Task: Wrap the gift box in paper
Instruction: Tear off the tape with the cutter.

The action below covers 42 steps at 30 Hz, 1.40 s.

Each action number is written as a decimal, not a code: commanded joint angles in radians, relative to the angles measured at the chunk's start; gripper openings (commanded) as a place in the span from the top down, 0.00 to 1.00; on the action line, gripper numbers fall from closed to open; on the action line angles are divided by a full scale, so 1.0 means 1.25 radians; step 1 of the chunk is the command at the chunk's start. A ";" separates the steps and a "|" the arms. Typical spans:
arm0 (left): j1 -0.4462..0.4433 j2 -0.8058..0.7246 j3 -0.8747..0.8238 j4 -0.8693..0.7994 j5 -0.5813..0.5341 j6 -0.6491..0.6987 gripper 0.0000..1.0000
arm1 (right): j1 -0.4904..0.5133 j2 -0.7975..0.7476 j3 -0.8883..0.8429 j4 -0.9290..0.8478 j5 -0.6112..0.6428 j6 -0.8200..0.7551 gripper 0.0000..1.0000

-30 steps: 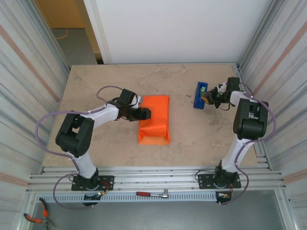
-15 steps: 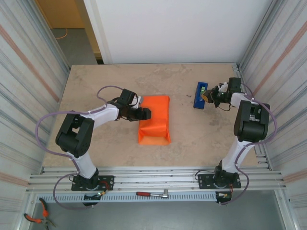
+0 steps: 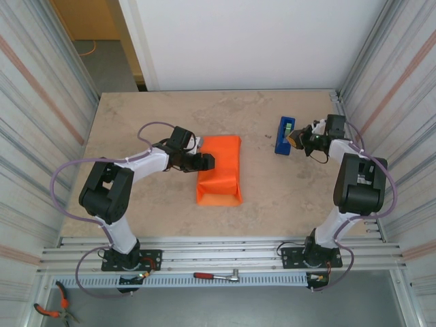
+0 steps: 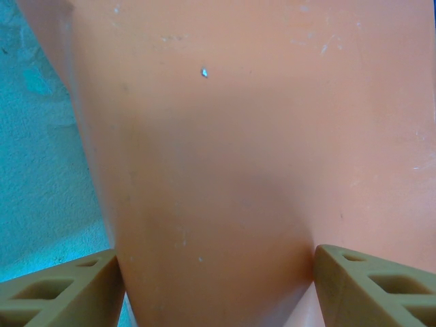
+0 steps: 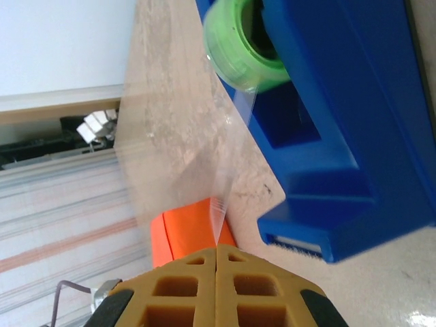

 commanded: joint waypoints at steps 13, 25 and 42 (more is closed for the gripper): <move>-0.029 0.058 -0.030 -0.094 -0.093 0.018 0.29 | 0.011 -0.061 -0.129 0.043 -0.014 0.017 1.00; -0.033 0.057 -0.027 -0.095 -0.095 0.017 0.29 | 0.000 0.033 -0.145 0.095 0.019 0.040 1.00; -0.035 0.056 -0.029 -0.098 -0.102 0.019 0.29 | 0.022 0.124 -0.175 0.236 0.000 0.154 1.00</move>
